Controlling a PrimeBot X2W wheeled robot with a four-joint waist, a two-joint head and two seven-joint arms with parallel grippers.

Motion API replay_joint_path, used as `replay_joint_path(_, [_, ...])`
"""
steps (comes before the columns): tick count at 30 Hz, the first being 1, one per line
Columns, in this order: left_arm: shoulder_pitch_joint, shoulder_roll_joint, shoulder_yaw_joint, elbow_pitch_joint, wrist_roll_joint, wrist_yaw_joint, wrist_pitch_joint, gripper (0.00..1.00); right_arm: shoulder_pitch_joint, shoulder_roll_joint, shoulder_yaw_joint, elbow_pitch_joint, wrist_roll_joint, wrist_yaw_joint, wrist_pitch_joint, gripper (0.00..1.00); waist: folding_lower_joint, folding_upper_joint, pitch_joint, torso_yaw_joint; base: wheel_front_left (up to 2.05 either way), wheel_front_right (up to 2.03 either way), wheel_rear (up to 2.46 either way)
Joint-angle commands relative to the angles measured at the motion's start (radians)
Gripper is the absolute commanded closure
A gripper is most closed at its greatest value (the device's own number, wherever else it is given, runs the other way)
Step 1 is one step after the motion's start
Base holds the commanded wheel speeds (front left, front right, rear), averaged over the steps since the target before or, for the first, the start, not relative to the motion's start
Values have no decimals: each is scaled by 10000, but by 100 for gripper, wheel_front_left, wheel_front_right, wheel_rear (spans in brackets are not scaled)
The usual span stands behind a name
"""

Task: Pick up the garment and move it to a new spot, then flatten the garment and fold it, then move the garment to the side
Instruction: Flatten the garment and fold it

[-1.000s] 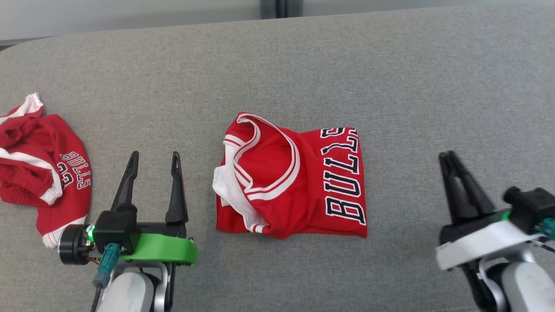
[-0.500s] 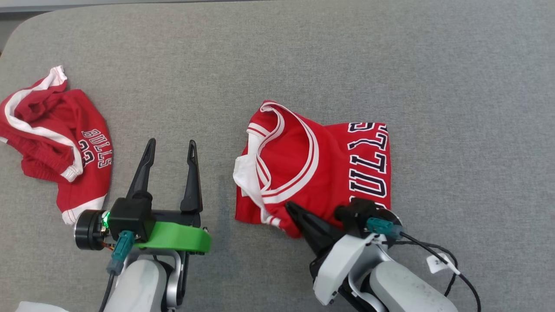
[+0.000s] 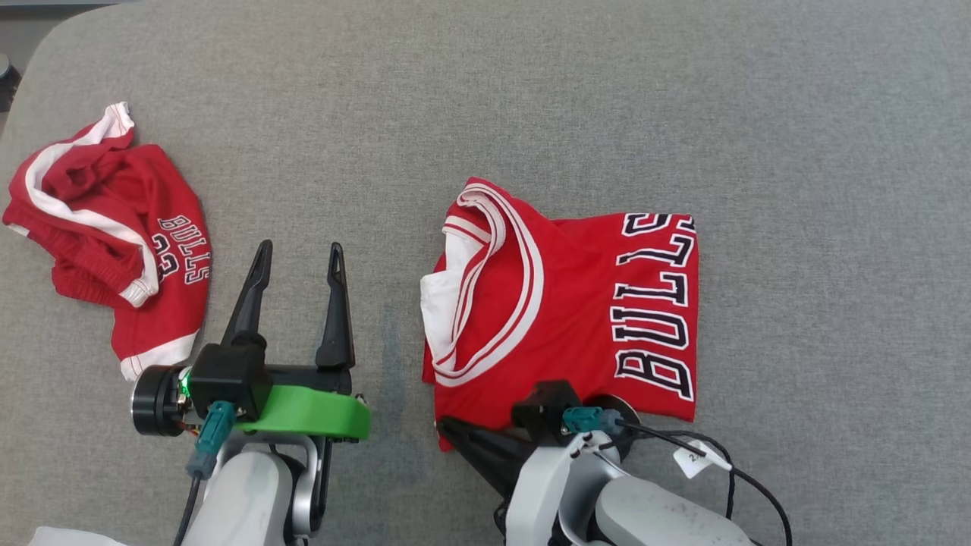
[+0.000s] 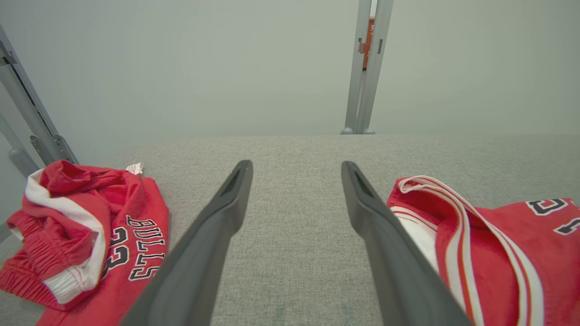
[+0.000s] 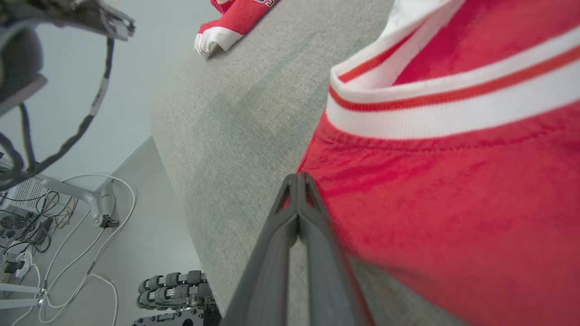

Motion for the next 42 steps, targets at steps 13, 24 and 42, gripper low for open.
replay_joint_path(13, [756, 250, 535, 82, 86, 140, -31, 0, 1404, -1350, -3683, -3371, -719, 1, -1975, 0, 0, 0, -987, -720, 0, 0, 0])
replay_joint_path(24, [1305, 504, 666, 206, -98, 193, 7, 0, 3816, -1473, -8622, -4301, -2001, 3, -1688, 0, 0, 0, -1800, -1310, 0, 0, 0])
replay_joint_path(42, [2554, 790, 551, 147, -306, 316, 258, 0, 5848, -941, -9572, -6071, -2664, 1, -311, 0, 0, 0, -2852, -1498, 0, 0, 0])
